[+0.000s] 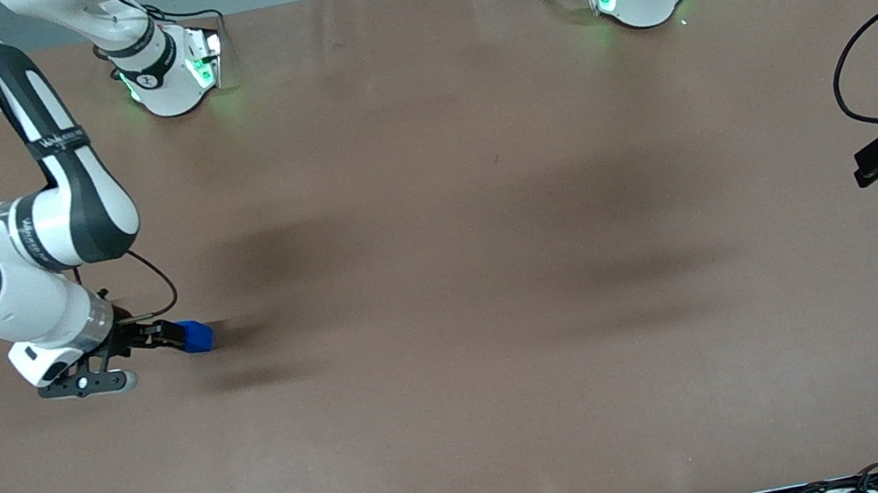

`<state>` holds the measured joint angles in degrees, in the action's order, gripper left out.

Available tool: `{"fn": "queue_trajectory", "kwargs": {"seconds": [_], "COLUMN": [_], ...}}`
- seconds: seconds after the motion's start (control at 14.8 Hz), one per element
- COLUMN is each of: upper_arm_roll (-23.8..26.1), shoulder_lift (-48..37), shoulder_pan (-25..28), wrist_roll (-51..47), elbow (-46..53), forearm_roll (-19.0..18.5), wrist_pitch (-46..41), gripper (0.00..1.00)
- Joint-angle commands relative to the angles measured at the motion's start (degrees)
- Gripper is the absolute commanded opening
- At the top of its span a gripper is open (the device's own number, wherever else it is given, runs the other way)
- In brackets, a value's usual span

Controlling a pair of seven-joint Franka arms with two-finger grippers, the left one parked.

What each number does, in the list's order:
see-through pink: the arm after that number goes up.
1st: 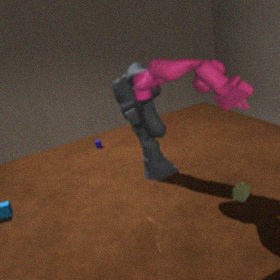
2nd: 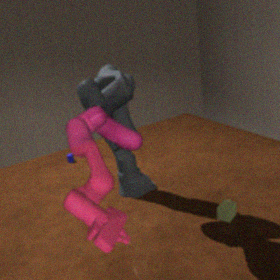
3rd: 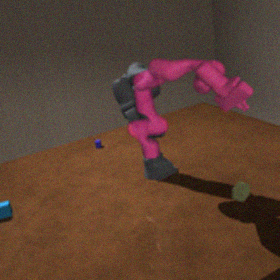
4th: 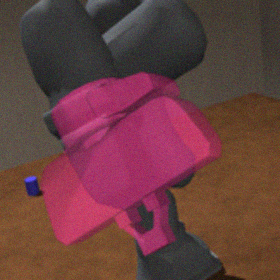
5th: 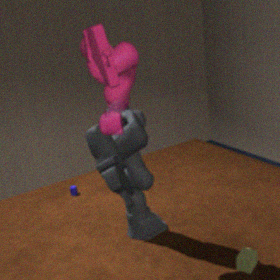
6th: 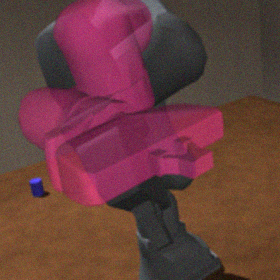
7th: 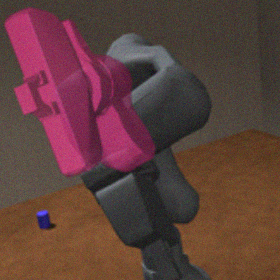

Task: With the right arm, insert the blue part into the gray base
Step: 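Lower the right gripper over the blue block and close on it, then lift the blue block and carry it over the gray base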

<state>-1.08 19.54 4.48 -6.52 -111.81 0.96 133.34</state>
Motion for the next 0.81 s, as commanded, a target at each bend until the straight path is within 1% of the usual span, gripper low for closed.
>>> {"fn": "queue_trajectory", "kwargs": {"seconds": [0.0,0.34,0.75], "upper_arm_roll": [-0.07,0.02,0.11], "shoulder_lift": [1.28,4.0,4.98], "shoulder_pan": [-0.17,-0.44,-0.44], "wrist_roll": [-0.95,-1.13,-1.3], "elbow": [-2.53,-2.62,-3.68], "forearm_roll": [0.1,0.1,0.18], "wrist_pitch": [3.93,3.86,4.03], "gripper": [1.0,1.0,0.99]}}
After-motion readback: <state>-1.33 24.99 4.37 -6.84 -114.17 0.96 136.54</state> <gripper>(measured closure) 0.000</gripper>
